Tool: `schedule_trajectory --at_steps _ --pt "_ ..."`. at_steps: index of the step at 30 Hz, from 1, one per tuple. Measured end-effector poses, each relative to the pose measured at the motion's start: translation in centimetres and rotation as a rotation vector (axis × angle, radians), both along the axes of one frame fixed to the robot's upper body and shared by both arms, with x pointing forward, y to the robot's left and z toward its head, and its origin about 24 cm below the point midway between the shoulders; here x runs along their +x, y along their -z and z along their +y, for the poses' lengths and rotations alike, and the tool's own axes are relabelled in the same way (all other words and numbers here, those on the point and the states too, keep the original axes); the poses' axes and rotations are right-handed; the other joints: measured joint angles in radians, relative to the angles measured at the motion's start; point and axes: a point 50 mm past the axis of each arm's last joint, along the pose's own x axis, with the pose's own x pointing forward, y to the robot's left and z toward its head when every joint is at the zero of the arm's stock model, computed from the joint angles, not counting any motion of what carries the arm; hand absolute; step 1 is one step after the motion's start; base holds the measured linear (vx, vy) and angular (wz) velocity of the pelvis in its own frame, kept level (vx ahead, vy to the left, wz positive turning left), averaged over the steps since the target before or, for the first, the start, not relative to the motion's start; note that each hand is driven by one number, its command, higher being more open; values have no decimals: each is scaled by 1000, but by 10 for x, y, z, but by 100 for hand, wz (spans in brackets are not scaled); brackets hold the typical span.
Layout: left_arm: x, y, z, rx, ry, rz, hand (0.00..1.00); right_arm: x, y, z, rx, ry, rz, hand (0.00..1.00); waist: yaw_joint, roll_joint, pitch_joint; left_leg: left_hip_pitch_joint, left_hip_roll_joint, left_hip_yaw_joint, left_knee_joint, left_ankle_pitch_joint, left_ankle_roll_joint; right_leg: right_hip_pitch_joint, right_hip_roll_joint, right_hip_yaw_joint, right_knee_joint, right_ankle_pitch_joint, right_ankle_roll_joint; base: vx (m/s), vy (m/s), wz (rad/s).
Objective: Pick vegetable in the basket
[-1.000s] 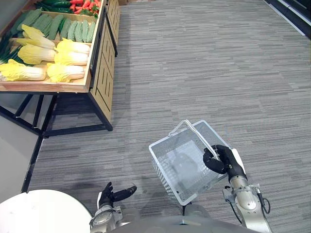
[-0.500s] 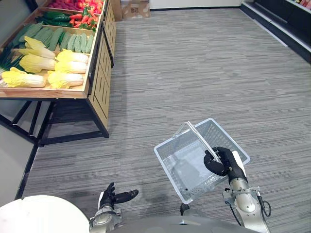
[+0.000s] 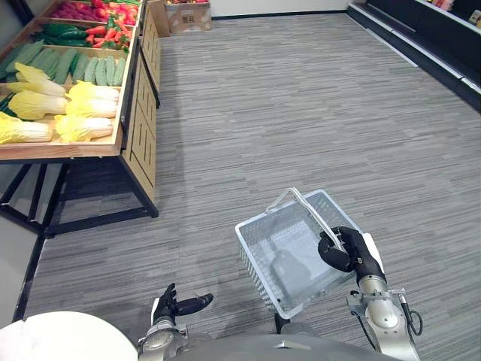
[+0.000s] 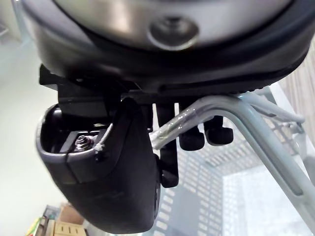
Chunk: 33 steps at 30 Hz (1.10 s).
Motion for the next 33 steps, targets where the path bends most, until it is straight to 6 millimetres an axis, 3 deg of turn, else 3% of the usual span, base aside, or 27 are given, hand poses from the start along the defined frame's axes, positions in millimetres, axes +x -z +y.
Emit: schedule_trajectory --at_steps 4,9,14,16,18,20,21,22,23,24,26,28,31,33 --pt "3 -1 0 1 0 -14 100 3 0 6 6 -28 -2 0 16 -4 3 2 5 -1 66 -53 9 -14 16 28 50 -13 4 25 57 -36" --pt "5 -4 8 12 -38 -33 100 5 0 9 11 -35 -7 0 20 -36 29 4 -16 -8 181 -132 32 -71 5 20 294 -124 10 -36 44 4" --pt "6 -5 12 22 -40 -37 100 3 0 7 8 -27 -4 0 15 -52 44 0 -45 -48 215 -164 59 -103 -59 -97 413 -152 -27 -75 24 19" --pt "8 -6 13 28 -42 -41 100 3 -1 6 7 -19 -7 0 11 -38 59 -3 -45 -75 212 -161 69 -110 -68 -123 424 -157 -35 -28 8 28" --pt "10 -8 15 42 -51 -52 100 3 -2 5 8 -13 -11 0 19 -23 74 0 -8 -103 200 -168 59 -160 -32 -122 456 -194 -77 -10 -75 21" --pt "8 -8 19 53 -51 -41 100 6 -3 5 9 -16 -23 0 17 -14 86 0 29 -126 192 -181 37 -187 -10 -125 356 -180 -61 48 -211 23" --pt "6 -8 23 62 -49 -24 100 7 -4 4 6 -14 -23 0 15 -26 85 5 42 -142 186 -188 8 -175 -7 -147 303 -98 -27 155 -269 38" --pt "5 -6 23 60 -48 -10 100 8 -3 1 -1 -5 -21 0 11 -3 90 15 62 -162 175 -187 -2 -161 8 -177 304 -112 -37 243 -257 38" --pt "5 -6 20 49 -50 -9 100 9 -5 -4 -7 17 -26 0 13 11 92 22 69 -184 133 -151 -4 -187 15 -195 366 -148 -58 291 -236 31" --pt "6 -5 18 46 -47 -12 100 11 -7 -8 -11 30 -36 0 15 13 95 36 71 -193 90 -104 -28 -220 11 -199 441 -192 -66 276 -232 27" --pt "5 -5 16 45 -39 -5 100 12 -11 -11 -17 45 -53 0 3 19 92 38 77 -212 74 -79 -28 -244 -3 -239 531 -250 -86 238 -234 47" --pt "5 -4 14 37 -40 -4 100 14 -18 -12 -23 47 -83 0 -13 21 91 35 86 -234 75 -83 -29 -258 -13 -267 604 -314 -94 214 -212 50" --pt "6 -4 11 36 -23 -1 100 19 -29 -12 -30 43 -134 0 -36 22 86 20 107 -279 97 -125 -61 -269 -26 -321 688 -443 -105 179 -202 41" --pt "7 -3 5 19 -18 0 100 18 -30 -14 -31 53 -136 0 -45 31 72 -15 125 -298 149 -128 -59 -257 -21 -361 701 -477 -120 225 -209 51"
